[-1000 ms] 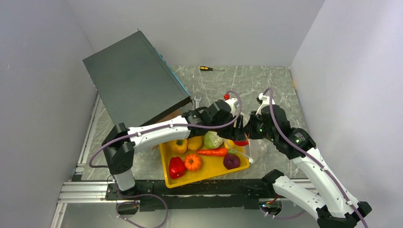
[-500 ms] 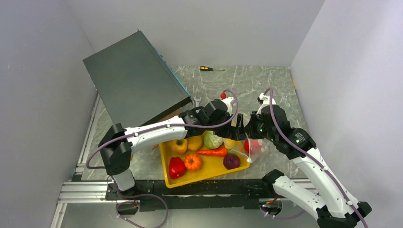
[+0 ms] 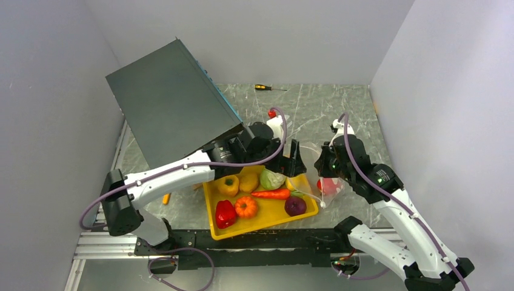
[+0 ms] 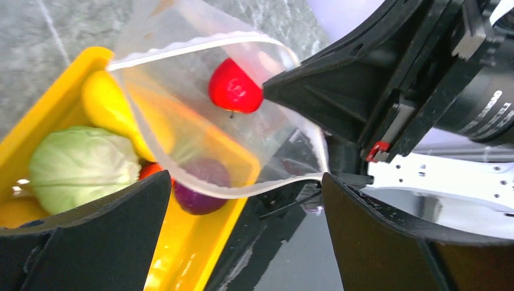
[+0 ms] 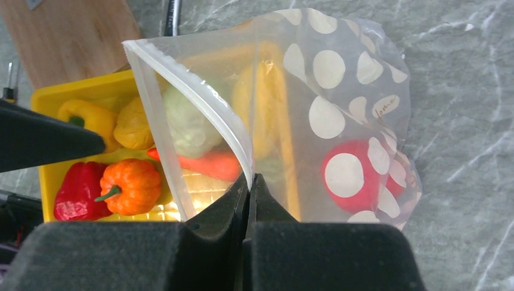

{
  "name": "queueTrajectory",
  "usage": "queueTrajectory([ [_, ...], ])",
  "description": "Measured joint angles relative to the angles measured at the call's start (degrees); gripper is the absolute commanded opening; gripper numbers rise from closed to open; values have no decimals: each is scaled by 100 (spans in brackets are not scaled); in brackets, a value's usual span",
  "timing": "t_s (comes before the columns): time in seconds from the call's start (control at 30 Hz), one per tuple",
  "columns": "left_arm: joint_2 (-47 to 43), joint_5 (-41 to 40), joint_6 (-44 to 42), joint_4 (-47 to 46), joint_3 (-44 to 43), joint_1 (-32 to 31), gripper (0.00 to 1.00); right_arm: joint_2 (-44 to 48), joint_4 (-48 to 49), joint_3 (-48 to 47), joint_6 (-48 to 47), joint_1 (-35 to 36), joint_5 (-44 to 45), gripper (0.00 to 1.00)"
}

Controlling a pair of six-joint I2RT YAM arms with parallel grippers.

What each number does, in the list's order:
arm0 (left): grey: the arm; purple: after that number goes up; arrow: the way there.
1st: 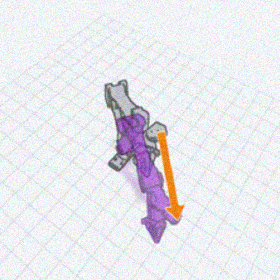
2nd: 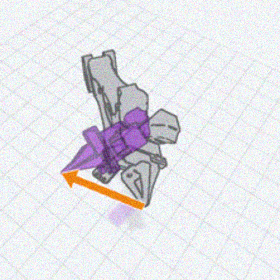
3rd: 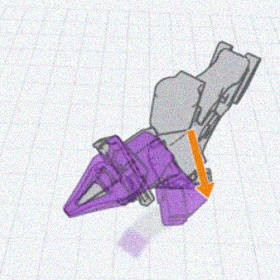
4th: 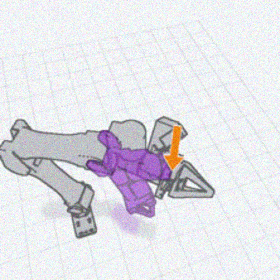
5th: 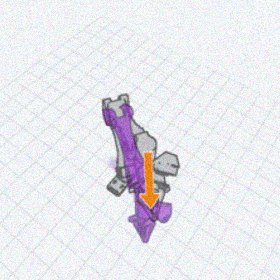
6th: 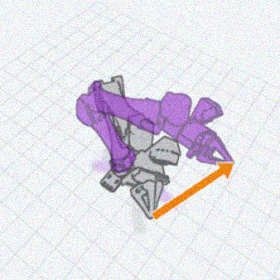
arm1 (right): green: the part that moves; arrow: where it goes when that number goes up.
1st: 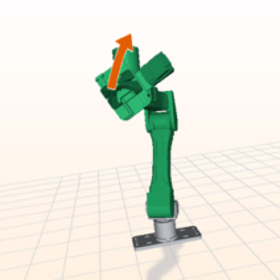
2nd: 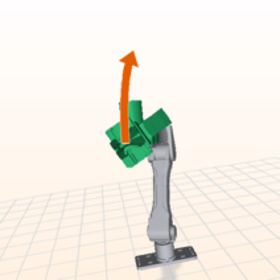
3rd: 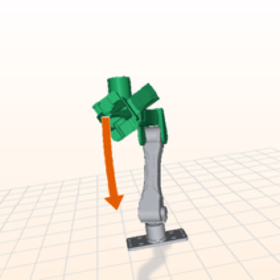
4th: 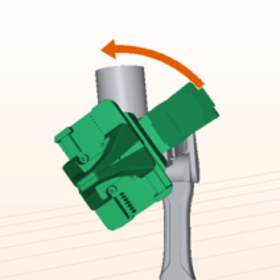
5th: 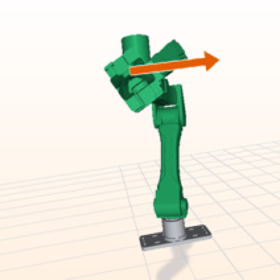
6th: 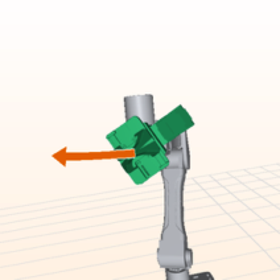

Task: Place the food in the zip-top bag and seal the zipper
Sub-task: Place the fake fruit in the zipper food storage bag, then pick up the fake vegetable from the bin.

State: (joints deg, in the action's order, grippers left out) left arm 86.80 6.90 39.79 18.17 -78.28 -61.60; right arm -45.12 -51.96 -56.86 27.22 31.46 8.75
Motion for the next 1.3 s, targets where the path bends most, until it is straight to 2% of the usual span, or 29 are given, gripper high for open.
queueTrajectory([
  [0.23, -439, -872, -466, 400, 398, -203, 100, 103, -203, -11, 133, 4, 520, 0],
  [0.43, -400, -1707, -723, 706, 708, -730, 100, 227, -247, -35, 153, 4, 728, 0],
  [0.87, 1189, -3412, -1097, 1853, 101, -992, 100, 352, -251, -35, 149, 4, 743, 0],
  [1.3, 2151, -4146, -1541, 2216, -833, -1084, 100, 400, -251, -35, 146, 4, 741, 0],
])
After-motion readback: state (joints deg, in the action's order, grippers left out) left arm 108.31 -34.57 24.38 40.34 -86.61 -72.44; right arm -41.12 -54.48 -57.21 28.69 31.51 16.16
